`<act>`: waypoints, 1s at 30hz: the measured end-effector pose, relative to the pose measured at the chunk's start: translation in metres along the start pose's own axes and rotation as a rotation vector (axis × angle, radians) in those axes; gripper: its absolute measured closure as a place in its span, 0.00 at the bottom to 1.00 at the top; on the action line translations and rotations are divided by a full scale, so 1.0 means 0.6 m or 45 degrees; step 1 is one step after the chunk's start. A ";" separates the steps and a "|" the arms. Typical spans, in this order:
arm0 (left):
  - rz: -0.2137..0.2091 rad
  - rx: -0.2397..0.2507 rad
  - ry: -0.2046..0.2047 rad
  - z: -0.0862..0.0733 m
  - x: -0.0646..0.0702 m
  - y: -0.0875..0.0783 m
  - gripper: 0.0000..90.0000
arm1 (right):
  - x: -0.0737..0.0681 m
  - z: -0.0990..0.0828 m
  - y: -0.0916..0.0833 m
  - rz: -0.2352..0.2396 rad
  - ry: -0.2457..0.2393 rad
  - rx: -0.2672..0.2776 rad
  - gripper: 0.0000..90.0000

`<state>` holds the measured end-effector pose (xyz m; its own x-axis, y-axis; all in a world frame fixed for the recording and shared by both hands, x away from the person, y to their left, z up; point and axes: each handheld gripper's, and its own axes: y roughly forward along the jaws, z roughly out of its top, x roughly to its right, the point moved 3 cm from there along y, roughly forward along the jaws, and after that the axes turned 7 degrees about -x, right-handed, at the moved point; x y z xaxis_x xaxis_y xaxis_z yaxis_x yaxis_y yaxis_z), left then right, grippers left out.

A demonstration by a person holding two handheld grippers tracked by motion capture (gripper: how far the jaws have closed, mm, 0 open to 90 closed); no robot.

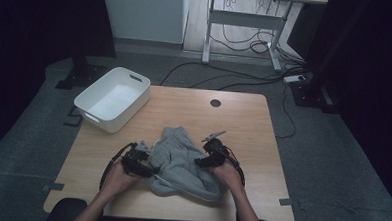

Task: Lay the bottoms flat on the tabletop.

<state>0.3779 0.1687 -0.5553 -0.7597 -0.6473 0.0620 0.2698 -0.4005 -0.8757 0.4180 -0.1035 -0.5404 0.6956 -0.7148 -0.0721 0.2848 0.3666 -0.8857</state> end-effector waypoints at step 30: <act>-0.076 0.119 0.157 0.121 0.046 0.019 0.51 | 0.023 -0.055 -0.122 0.004 0.061 0.130 0.91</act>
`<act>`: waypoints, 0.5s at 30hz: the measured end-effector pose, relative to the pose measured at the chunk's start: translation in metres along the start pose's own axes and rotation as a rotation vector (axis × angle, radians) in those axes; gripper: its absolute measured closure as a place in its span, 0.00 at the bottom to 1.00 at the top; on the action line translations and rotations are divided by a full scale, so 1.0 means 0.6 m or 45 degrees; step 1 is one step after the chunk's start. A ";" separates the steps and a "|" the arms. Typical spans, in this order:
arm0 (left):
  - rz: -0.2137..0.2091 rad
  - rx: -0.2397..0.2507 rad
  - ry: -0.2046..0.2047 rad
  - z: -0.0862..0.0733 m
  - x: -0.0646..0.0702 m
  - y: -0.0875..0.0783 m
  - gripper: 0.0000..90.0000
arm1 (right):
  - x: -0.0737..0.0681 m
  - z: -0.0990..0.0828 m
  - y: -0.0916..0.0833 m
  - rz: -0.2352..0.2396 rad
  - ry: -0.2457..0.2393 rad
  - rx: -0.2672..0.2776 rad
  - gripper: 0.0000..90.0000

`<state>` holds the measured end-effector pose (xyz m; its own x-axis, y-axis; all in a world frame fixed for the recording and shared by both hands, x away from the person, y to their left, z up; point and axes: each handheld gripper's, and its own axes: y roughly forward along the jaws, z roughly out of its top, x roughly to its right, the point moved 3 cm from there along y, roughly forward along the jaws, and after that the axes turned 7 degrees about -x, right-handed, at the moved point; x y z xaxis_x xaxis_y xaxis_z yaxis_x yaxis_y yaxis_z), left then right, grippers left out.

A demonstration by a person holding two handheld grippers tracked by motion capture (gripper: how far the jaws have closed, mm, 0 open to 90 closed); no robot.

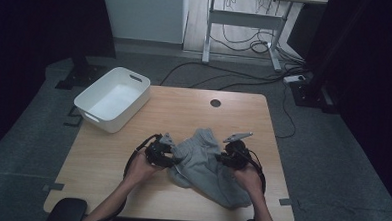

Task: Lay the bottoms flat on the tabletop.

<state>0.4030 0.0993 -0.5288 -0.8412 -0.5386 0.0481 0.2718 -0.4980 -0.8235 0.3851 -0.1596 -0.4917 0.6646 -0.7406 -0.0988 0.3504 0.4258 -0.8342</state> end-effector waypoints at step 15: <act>0.032 0.327 0.041 0.033 -0.015 -0.166 0.89 | 0.012 0.004 -0.073 -0.127 0.037 0.094 0.93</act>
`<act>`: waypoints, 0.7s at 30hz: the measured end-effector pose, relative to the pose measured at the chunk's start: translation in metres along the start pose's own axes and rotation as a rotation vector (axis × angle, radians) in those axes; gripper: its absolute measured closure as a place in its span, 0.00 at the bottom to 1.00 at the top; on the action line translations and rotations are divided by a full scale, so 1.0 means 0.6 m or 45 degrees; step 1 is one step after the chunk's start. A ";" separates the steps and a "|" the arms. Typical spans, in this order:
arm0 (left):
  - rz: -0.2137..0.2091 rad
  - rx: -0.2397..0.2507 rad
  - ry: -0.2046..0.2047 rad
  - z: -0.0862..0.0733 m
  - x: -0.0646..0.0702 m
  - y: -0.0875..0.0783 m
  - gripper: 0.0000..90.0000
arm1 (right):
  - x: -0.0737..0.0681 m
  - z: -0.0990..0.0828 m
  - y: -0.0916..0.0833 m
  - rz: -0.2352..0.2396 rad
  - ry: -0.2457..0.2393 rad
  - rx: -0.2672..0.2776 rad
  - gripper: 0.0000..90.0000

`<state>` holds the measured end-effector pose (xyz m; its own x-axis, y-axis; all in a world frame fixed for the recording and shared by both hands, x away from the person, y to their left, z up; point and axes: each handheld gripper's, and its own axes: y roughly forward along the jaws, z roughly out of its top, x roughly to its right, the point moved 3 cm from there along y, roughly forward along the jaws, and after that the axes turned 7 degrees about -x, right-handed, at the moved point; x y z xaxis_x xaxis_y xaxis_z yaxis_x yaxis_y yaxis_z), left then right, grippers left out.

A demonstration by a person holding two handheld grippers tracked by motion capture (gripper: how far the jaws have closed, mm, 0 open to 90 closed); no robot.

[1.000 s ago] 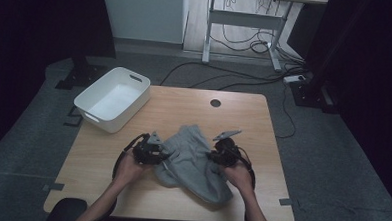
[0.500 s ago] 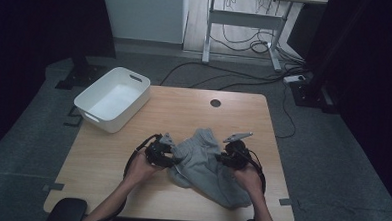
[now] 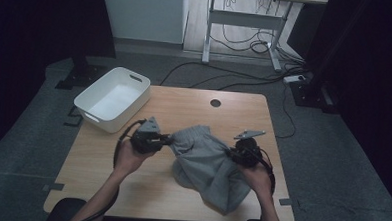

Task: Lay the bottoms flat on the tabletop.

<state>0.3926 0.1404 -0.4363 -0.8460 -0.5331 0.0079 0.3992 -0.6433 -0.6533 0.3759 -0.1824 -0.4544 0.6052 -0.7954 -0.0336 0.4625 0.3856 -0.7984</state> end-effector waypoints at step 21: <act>0.179 -0.368 -0.257 -0.189 -0.078 0.016 0.39 | -0.051 -0.006 0.144 0.138 -0.014 -0.130 0.48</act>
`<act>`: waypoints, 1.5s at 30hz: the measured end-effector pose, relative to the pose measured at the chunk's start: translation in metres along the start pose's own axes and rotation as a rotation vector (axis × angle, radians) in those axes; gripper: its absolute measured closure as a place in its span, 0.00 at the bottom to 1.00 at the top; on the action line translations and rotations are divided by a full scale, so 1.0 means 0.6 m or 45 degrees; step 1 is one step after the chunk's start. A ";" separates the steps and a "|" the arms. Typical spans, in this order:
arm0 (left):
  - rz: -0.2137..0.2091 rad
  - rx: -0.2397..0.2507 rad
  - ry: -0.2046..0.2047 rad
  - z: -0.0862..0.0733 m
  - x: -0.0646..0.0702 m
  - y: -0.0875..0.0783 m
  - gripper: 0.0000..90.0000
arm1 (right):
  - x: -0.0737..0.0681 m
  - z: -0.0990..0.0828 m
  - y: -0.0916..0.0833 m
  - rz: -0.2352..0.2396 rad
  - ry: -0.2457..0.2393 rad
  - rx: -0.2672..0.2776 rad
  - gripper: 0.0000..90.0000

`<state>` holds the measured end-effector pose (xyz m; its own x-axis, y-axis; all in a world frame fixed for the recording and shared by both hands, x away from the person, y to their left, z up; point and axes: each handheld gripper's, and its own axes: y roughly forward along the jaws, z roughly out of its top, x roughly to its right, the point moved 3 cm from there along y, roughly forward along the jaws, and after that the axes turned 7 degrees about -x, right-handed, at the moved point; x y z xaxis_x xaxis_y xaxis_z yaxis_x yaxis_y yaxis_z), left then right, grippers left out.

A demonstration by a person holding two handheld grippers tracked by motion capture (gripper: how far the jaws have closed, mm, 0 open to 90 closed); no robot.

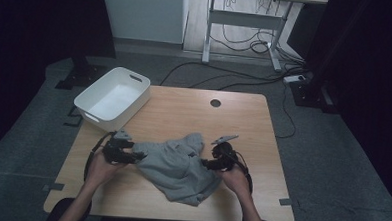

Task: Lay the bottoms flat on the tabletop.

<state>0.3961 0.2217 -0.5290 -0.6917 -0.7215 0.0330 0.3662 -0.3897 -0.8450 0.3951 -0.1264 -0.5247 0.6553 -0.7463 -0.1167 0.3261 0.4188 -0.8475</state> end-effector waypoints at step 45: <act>0.230 0.096 0.169 0.127 -0.014 -0.022 0.90 | 0.017 0.082 -0.175 -0.341 0.046 0.267 0.87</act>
<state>0.4445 0.1892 -0.4772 -0.6845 -0.7039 -0.1900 0.5339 -0.3064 -0.7881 0.4012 -0.1522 -0.4114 0.5042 -0.8604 0.0739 0.6188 0.3003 -0.7259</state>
